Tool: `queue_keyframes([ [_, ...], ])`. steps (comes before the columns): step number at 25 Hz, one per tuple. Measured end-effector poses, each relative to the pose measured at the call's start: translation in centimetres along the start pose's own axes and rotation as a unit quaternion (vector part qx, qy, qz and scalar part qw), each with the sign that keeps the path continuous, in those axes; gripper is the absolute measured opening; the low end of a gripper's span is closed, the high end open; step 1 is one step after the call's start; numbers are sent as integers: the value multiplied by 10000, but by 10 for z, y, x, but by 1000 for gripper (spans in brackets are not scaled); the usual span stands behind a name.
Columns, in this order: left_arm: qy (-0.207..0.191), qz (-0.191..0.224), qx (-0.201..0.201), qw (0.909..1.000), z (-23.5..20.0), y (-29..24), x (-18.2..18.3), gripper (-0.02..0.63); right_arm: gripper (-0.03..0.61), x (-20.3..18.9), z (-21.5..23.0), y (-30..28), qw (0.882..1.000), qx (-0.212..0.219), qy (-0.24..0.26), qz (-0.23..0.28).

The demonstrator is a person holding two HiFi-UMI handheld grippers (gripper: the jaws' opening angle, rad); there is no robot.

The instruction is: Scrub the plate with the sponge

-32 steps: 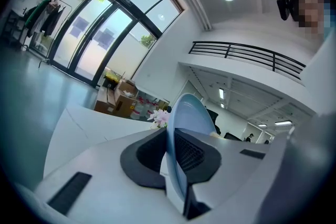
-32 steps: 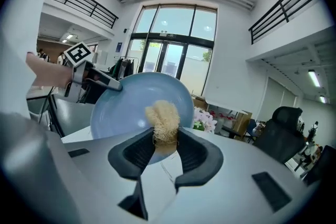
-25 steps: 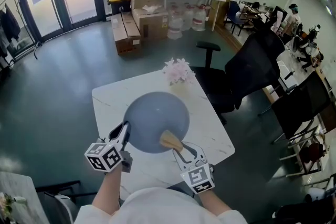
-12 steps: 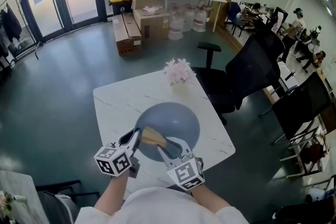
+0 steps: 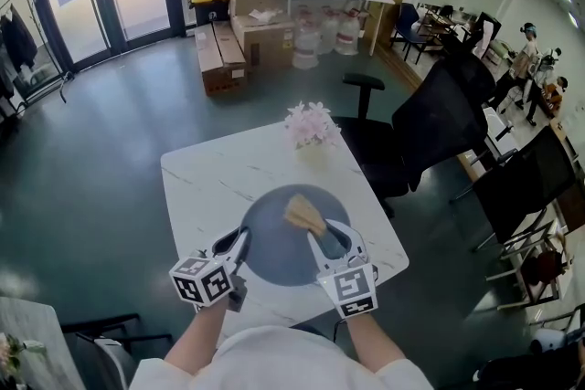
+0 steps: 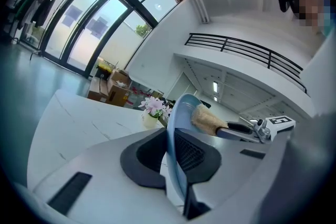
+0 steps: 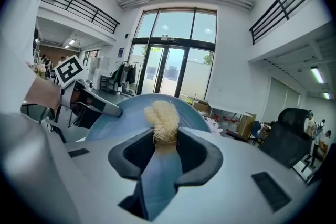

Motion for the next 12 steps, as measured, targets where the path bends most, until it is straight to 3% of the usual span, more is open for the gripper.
queue_keyframes([
  [7, 542, 112, 135, 9984, -22, -9, 5, 43, 140, 1, -3, 14, 9993, -197, -151, 291],
  [12, 746, 104, 389, 9964, -46, -22, 4, 43, 140, -7, -12, 19, 9992, -112, -320, 209],
])
Point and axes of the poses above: the fingertips, and each gripper's own axes: y backward along the fingers, z to its right, x out of its top, the point moved 9 cm from there along y, backward along the fingers, and after that the axes turned 15 degrees about y, right-handed, at the moved point
